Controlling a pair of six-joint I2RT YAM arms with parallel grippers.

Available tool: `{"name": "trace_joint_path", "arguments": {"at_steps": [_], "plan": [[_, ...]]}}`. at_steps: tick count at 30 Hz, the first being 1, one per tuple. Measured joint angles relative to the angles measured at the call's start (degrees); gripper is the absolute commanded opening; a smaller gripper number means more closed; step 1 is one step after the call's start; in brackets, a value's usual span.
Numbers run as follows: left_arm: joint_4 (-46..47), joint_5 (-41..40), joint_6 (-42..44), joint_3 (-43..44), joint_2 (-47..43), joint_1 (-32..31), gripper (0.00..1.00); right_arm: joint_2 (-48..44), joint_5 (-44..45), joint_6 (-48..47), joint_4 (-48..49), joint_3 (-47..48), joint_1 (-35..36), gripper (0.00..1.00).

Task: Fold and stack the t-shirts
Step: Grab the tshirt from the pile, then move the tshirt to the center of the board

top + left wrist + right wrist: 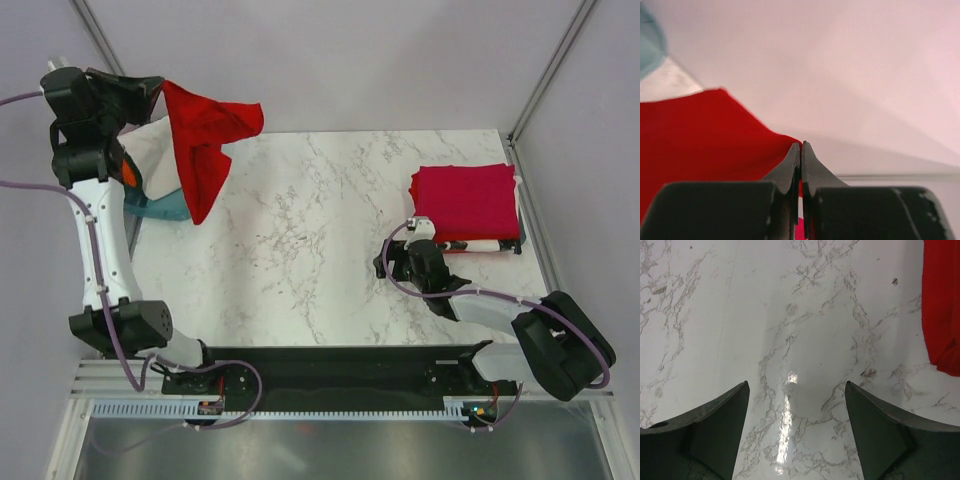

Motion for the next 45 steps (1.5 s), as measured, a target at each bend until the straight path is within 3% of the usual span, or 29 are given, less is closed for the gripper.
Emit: {"name": "trace_joint_path", "arguments": {"at_steps": [3,10,13,18,21,24,31,32,35,38,40,42,45], "plan": [[3.1,2.4,-2.8,2.0,-4.8,-3.7,0.02,0.0,0.0,0.0,0.0,0.0,0.0,0.85],[9.5,2.4,-4.5,2.3,-10.6,-26.8,0.02,-0.2,0.3,0.0,-0.1,0.0,0.0,0.85],[10.6,2.4,-4.5,3.1,-10.0,-30.6,0.02,-1.1,0.7,0.0,0.0,0.0,0.0,0.85],[10.7,1.6,-4.5,4.8,-8.3,-30.0,0.03,-2.6,1.9,0.0,0.0,0.0,0.0,0.85],[11.8,1.0,-4.2,1.5,-10.1,-29.7,0.03,-3.0,2.7,0.0,0.0,0.0,0.0,0.85],[13.6,0.7,-3.9,-11.0,-16.3,-29.7,0.03,-3.4,3.7,0.2,-0.4,0.0,0.0,0.85],[15.5,-3.1,-3.3,-56.2,-35.7,-27.7,0.08,-7.8,8.2,1.3,-1.9,-1.1,0.0,0.84],[13.8,-4.5,-3.3,-64.4,-39.2,-26.3,0.09,-8.8,8.9,1.4,-1.8,-1.6,0.0,0.84],[9.4,-8.0,-2.9,-74.0,-45.1,-19.7,0.12,-10.6,9.4,1.5,-1.7,-2.7,0.0,0.82],[6.1,-13.2,-1.8,-76.0,-50.1,-16.3,0.25,-10.6,9.0,1.4,-1.6,-2.9,0.0,0.79],[5.9,-16.1,-0.6,-75.4,-52.2,-16.0,0.46,-10.0,8.6,1.3,-1.3,-2.9,0.0,0.74],[5.7,-18.1,0.9,-73.9,-52.7,-16.0,0.59,-8.5,7.5,1.2,-1.0,-2.9,0.0,0.7],[5.2,-19.1,3.1,-71.3,-51.3,-16.0,0.65,-6.0,5.6,0.8,-0.8,-2.9,0.0,0.62]]}}
